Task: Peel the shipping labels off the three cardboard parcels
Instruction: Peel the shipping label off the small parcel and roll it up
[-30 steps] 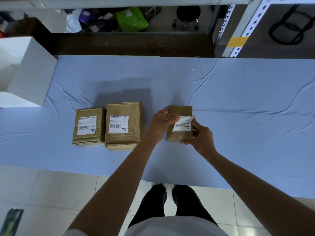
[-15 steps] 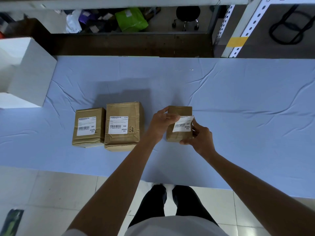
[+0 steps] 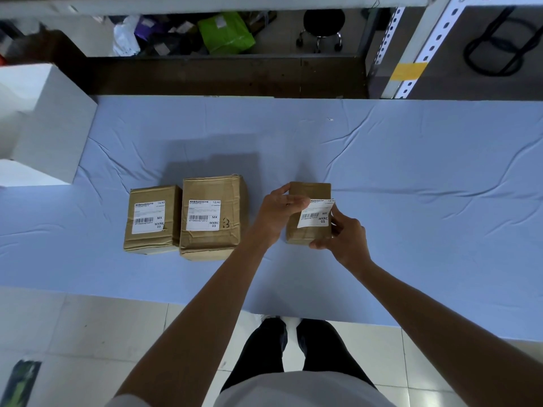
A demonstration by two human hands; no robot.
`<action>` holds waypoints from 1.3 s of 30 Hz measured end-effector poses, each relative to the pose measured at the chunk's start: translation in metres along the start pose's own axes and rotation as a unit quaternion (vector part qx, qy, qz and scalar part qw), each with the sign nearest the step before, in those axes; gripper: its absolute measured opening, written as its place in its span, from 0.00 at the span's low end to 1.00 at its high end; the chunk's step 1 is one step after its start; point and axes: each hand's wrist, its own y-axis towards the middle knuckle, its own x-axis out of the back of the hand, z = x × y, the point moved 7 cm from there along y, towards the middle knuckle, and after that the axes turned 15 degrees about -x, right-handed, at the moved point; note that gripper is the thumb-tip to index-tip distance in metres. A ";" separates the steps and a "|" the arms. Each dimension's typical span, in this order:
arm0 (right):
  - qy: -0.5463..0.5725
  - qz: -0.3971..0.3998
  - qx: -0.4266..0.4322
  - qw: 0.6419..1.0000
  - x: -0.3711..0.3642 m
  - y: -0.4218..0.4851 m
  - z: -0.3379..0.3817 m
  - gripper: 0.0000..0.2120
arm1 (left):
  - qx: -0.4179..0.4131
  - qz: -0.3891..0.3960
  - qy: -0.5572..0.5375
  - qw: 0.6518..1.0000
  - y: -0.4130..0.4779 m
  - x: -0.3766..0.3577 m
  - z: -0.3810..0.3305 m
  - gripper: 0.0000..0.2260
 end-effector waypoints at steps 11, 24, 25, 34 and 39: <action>-0.011 -0.005 0.003 1.000 -0.001 0.000 0.001 0.42 | -0.001 -0.005 -0.004 1.000 -0.001 -0.002 -0.002 0.16; 0.007 0.006 -0.028 1.000 -0.002 0.004 -0.005 0.41 | 0.022 -0.012 -0.026 0.999 0.006 0.005 0.012 0.12; 0.007 0.006 -0.028 1.000 -0.002 0.004 -0.005 0.41 | 0.018 -0.010 -0.019 1.000 0.006 0.005 0.012 0.13; 0.005 0.003 -0.008 1.000 -0.002 0.003 -0.002 0.46 | 0.024 -0.011 0.009 1.000 0.008 0.007 0.009 0.13; 0.012 0.008 0.006 1.000 -0.001 0.001 0.003 0.50 | 0.051 -0.018 0.018 0.998 0.010 0.015 0.003 0.11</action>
